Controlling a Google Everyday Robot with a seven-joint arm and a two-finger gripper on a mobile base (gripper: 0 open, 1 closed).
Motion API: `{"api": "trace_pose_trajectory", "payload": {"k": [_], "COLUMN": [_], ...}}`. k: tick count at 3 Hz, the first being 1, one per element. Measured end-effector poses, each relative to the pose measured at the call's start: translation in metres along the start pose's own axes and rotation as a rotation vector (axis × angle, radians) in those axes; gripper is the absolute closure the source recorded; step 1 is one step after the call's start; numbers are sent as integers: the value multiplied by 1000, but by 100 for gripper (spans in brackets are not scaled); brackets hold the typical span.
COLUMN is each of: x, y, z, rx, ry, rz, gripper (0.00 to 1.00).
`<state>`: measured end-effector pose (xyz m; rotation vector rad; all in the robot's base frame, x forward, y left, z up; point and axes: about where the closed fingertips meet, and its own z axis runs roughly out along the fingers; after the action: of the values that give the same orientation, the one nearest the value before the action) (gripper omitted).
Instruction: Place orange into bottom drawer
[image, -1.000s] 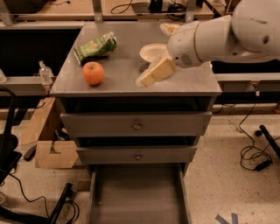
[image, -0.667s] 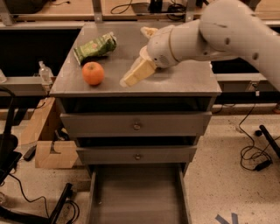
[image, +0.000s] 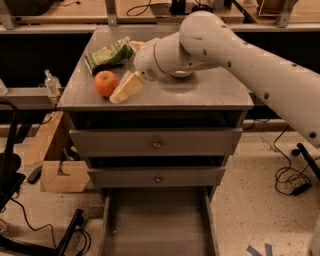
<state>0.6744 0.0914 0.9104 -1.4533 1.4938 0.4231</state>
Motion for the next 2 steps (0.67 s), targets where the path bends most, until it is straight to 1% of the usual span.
{"api": "trace_pose_trajectory", "payload": {"k": [1, 2], "x": [-10, -13], "y": [5, 15], "z": [36, 63], "rx": [-45, -91], "ry": [-36, -55], "rz": [-6, -1], "gripper": [0, 15]}}
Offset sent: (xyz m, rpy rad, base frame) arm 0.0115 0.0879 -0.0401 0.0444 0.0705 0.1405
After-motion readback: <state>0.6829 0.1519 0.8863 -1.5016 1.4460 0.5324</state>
